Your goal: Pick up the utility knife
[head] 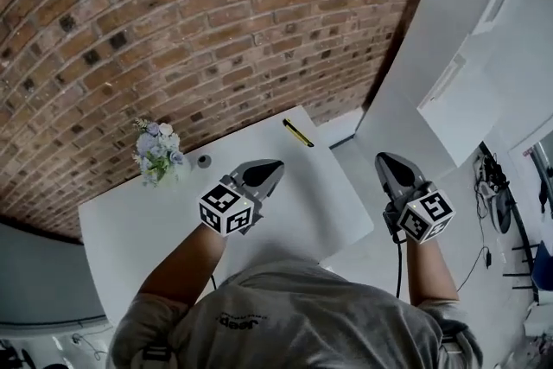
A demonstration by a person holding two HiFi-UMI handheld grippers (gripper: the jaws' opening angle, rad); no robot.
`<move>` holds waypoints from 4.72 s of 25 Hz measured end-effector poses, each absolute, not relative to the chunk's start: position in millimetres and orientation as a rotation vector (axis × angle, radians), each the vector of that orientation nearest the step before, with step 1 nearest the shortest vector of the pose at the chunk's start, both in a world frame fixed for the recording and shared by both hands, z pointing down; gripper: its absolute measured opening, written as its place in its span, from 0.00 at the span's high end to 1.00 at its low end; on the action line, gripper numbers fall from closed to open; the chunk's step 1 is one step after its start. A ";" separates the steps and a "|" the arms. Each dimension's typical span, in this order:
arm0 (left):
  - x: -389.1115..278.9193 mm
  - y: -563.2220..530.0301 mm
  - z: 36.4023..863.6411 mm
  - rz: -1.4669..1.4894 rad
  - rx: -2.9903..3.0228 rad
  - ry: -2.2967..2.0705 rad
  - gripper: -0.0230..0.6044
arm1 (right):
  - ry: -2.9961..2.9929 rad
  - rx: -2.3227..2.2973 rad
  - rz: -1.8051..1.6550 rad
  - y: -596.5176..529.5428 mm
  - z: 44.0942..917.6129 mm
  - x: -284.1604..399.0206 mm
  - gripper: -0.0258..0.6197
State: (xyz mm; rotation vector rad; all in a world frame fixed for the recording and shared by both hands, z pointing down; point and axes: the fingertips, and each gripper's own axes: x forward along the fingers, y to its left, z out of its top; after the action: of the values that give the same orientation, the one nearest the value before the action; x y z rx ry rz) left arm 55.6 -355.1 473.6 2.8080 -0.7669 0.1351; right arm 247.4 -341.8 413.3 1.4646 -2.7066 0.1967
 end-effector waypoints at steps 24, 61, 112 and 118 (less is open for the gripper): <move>94.9 -487.1 483.7 0.571 3.084 -0.579 0.64 | -2.756 1.470 0.284 -449.9 425.1 247.7 0.95; 141.2 -609.4 840.7 2.413 2.744 0.909 0.60 | -2.682 1.367 0.579 -559.0 614.6 273.0 0.95; 106.4 -507.5 323.7 0.312 3.128 -0.284 0.78 | -2.699 1.470 0.245 -490.0 320.8 230.2 0.95; 75.3 -493.7 262.1 0.068 3.097 -0.357 0.78 | -2.729 1.479 0.180 -481.4 268.1 211.8 0.95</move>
State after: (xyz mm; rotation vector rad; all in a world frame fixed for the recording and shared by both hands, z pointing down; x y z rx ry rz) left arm 75.3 -493.7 262.1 3.0967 -0.3570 0.0676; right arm 211.8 -481.4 268.1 1.4790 -2.7289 0.1803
